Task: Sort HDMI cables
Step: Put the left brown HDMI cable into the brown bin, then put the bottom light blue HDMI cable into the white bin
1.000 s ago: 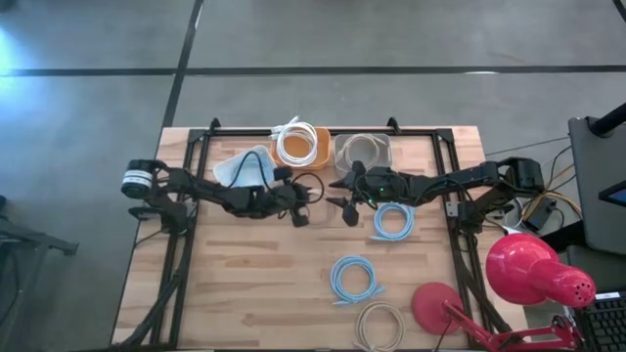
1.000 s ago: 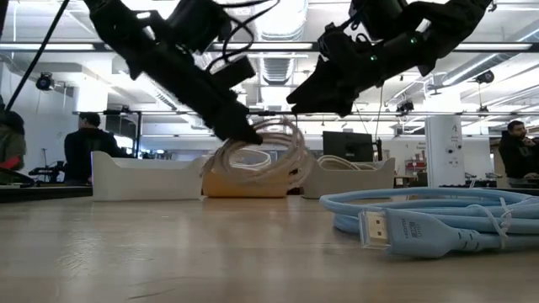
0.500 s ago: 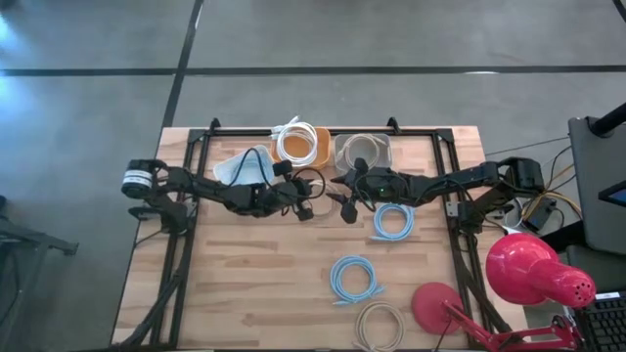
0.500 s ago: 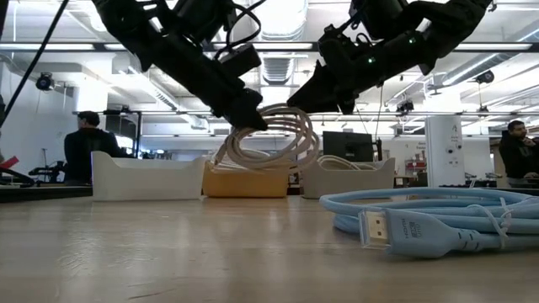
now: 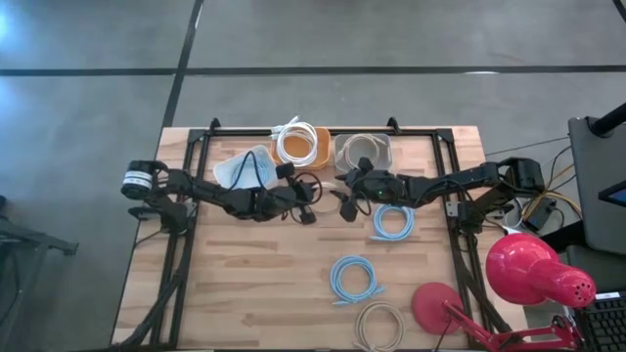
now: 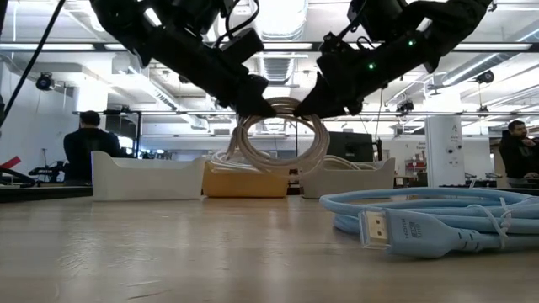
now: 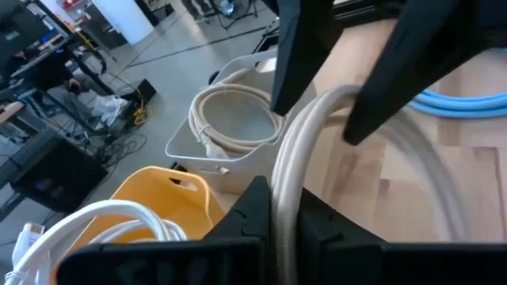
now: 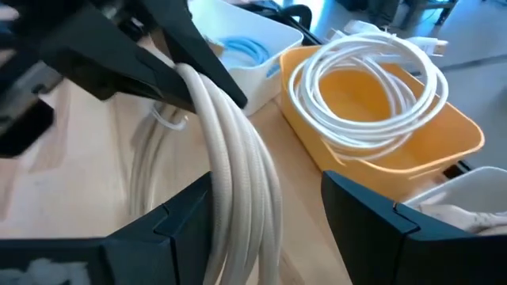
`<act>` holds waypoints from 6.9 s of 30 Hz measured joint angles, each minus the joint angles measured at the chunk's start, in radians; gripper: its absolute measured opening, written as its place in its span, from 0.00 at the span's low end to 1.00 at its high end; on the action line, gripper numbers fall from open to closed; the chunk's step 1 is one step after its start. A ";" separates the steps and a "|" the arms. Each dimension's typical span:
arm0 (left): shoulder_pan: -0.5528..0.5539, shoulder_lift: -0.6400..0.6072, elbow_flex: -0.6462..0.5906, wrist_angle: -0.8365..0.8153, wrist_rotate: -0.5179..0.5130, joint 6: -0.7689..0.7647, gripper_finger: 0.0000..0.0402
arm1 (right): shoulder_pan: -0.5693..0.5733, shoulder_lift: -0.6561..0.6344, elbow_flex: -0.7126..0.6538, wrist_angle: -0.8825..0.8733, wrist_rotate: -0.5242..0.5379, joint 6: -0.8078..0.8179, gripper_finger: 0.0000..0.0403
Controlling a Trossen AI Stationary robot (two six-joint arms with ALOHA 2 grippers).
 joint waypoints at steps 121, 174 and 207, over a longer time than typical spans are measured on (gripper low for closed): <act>-0.003 -0.003 -0.002 -0.117 -0.061 -0.026 0.35 | -0.396 -0.316 0.002 -0.462 -0.170 -0.112 0.46; -0.003 -0.003 -0.002 -0.144 -0.056 -0.024 0.35 | 0.320 0.375 0.423 -0.917 -0.425 0.063 0.28; 0.058 0.000 0.018 -0.156 0.431 -0.349 0.35 | 0.192 0.369 0.573 -0.956 0.275 -0.027 0.04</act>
